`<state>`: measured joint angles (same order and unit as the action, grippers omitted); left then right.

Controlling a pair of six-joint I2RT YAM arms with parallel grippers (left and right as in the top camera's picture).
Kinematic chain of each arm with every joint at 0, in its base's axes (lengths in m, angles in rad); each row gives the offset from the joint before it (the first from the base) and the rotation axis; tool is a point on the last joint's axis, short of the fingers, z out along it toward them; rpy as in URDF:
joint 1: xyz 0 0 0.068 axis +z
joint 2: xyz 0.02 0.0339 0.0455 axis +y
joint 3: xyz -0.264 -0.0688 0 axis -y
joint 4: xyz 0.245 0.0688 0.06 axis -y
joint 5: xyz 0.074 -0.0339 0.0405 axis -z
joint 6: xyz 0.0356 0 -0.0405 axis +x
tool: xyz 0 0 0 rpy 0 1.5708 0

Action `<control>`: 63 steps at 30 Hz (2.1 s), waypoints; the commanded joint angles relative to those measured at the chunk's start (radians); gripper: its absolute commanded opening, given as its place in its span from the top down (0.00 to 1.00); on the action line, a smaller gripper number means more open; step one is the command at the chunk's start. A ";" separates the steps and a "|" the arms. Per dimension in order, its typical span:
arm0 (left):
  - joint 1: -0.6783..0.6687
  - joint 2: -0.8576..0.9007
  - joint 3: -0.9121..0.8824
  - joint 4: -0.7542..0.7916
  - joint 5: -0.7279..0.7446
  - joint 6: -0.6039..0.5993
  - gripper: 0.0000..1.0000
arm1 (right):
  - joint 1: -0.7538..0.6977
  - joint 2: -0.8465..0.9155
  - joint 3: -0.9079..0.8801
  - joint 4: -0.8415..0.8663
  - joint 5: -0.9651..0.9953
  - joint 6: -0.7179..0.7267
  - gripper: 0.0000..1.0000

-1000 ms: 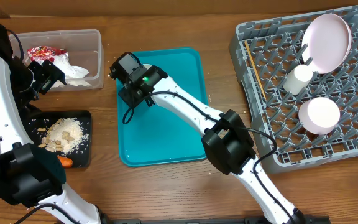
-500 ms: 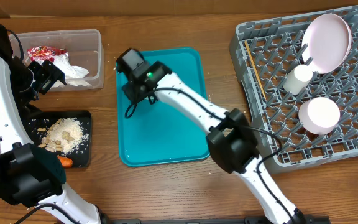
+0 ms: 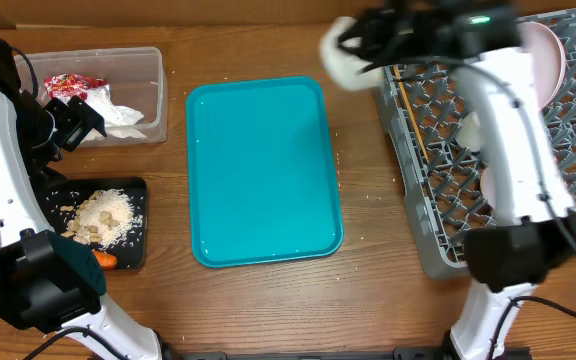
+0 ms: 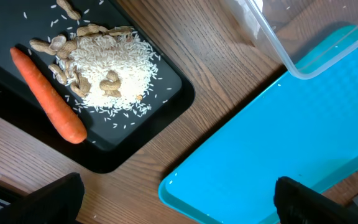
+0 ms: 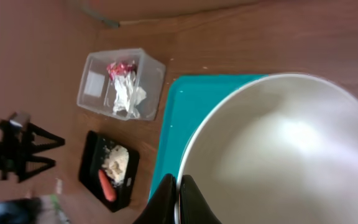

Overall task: Sort waste into correct bins and load items into the dishwasher rack
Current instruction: 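Lift the white bowl and carry it right over the dish rack, then lower the white bowl into the rack's back-left area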

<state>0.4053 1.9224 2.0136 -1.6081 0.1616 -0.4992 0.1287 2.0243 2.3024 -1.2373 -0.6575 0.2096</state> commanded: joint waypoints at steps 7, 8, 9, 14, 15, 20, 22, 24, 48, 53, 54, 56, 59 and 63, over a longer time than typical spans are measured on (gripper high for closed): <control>-0.007 -0.026 -0.003 -0.001 0.003 -0.014 0.00 | -0.268 -0.004 -0.077 -0.016 -0.332 -0.110 0.96; -0.007 -0.026 -0.003 -0.002 0.004 -0.014 0.00 | -0.285 -0.004 -0.102 0.010 -0.332 -0.109 0.96; -0.007 -0.026 -0.003 -0.001 0.004 -0.014 0.00 | -0.293 -0.004 -0.117 0.030 -0.333 -0.109 0.96; -0.007 -0.026 -0.003 -0.001 0.003 -0.014 0.00 | -0.319 -0.002 -0.274 0.272 -0.372 -0.055 0.96; -0.007 -0.026 -0.003 -0.002 0.004 -0.014 0.00 | -0.319 -0.002 -0.293 0.300 -0.373 -0.038 0.96; -0.007 -0.026 -0.003 -0.002 0.004 -0.014 0.00 | -0.321 -0.002 -0.494 0.601 -0.373 0.159 0.96; -0.007 -0.026 -0.003 -0.001 0.004 -0.014 0.00 | -0.322 -0.002 -0.548 0.683 -0.373 0.189 0.96; -0.007 -0.026 -0.003 -0.001 0.004 -0.014 0.00 | -0.328 -0.002 -0.578 0.716 -0.343 0.201 0.96; -0.007 -0.026 -0.003 -0.001 0.003 -0.014 0.00 | -0.382 0.061 -0.581 0.902 -0.450 0.418 0.96; -0.007 -0.026 -0.003 -0.001 0.004 -0.014 0.00 | -0.382 0.068 -0.581 0.788 -0.299 0.375 0.96; -0.007 -0.026 -0.003 -0.002 0.004 -0.014 0.00 | -0.382 0.068 -0.581 0.764 -0.261 0.362 0.96; -0.007 -0.026 -0.003 -0.001 0.003 -0.014 0.00 | -0.383 0.068 -0.581 0.716 -0.172 0.359 0.95; -0.007 -0.026 -0.003 -0.001 0.004 -0.014 0.00 | -0.388 0.068 -0.581 0.692 -0.120 0.333 0.81; -0.007 -0.026 -0.003 -0.001 0.003 -0.014 0.00 | -0.415 0.068 -0.560 0.671 -0.121 0.333 0.75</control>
<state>0.4053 1.9224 2.0136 -1.6081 0.1616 -0.4992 -0.2619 2.0796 1.7329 -0.5316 -0.8745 0.5632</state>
